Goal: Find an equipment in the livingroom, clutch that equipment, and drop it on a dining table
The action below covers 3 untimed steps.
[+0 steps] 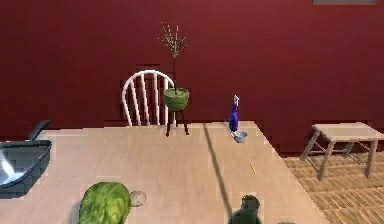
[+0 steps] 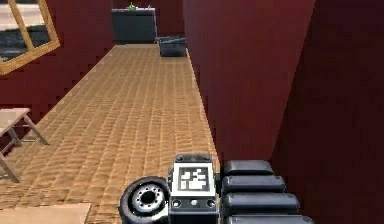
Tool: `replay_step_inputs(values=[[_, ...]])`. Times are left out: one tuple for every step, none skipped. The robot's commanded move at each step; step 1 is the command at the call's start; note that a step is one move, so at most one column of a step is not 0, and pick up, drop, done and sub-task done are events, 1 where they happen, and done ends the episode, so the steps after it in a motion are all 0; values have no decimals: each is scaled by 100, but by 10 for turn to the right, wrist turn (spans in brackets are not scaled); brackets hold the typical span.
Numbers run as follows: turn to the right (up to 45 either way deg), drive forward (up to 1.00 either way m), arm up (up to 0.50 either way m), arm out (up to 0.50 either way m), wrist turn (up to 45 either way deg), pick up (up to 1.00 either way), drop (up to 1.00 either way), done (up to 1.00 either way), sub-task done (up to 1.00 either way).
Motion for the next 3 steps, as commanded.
replay_step_inputs(values=[[300, 0, 0, 0, 0, 0, 0, 0, 0], [-450, 0, 0, 0, 0, 0, 0, 0, 0], [-300, 0, 0, 0, 0, 0, 0, 0, 0]])
